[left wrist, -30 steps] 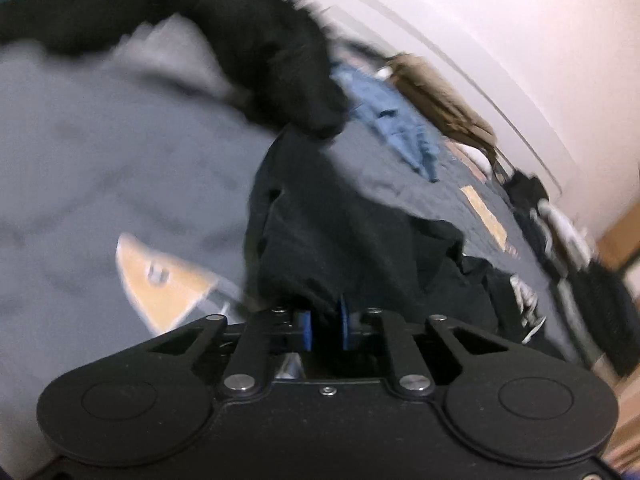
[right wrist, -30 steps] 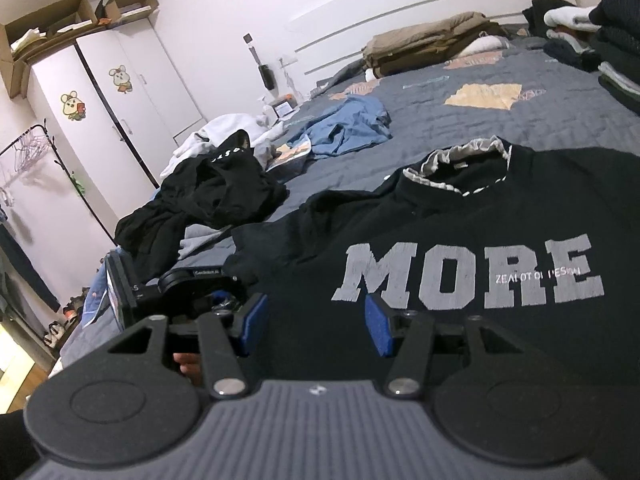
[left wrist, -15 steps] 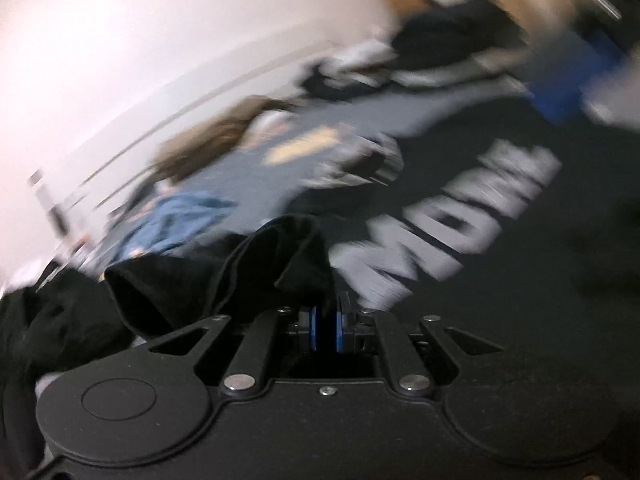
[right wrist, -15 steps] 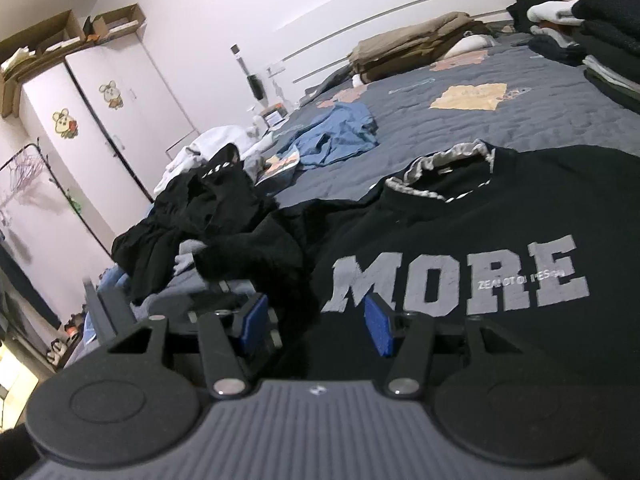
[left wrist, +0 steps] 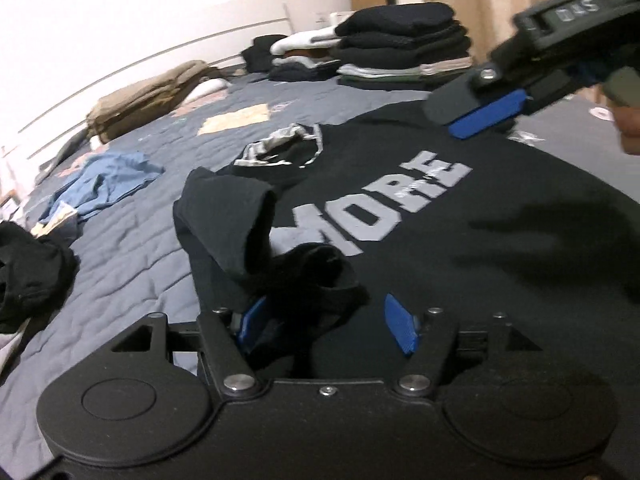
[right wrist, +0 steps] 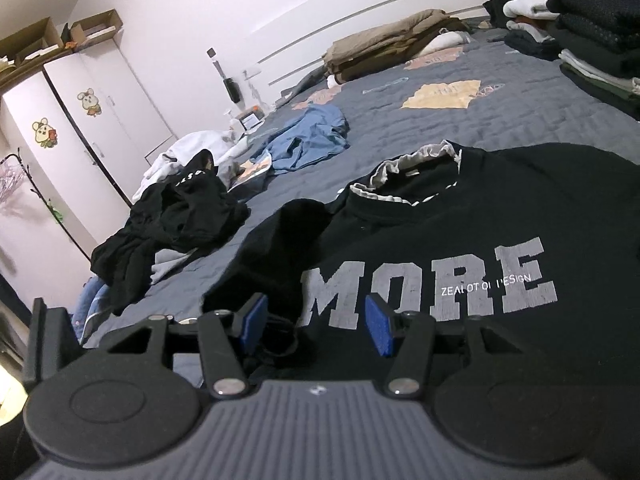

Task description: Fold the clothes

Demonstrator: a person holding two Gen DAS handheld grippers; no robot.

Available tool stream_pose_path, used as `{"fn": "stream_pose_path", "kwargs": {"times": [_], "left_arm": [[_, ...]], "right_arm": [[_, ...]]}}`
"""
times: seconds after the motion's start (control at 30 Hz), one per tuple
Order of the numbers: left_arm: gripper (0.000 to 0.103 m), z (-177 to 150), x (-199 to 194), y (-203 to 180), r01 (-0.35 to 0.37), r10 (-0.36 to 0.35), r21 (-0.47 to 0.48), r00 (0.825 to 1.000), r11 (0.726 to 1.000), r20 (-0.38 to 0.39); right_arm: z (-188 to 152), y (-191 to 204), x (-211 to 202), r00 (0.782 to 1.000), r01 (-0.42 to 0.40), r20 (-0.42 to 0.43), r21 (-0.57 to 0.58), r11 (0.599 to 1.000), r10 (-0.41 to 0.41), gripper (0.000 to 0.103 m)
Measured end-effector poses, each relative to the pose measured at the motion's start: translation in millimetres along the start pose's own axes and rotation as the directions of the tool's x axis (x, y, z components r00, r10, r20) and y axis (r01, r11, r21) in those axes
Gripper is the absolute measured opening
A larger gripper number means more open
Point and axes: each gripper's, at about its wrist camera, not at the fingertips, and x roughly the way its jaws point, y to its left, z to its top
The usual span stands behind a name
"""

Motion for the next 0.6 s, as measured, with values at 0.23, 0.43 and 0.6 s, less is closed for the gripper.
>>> {"fn": "stream_pose_path", "kwargs": {"times": [0.23, 0.43, 0.6], "left_arm": [[0.064, 2, -11, 17, -0.037, 0.037, -0.035, 0.999, 0.999, 0.009], [0.064, -6, 0, 22, -0.019, 0.018, -0.05, 1.0, 0.999, -0.021], [0.063, -11, 6, 23, -0.014, 0.013, -0.038, 0.999, 0.999, -0.031]], "right_arm": [[8, 21, -2, 0.999, -0.025, 0.034, -0.021, 0.999, 0.026, 0.067], [16, 49, 40, 0.996, -0.076, -0.048, 0.004, 0.997, 0.076, 0.074], [19, 60, 80, 0.993, -0.05, -0.108, 0.012, 0.999, 0.051, 0.075]]}}
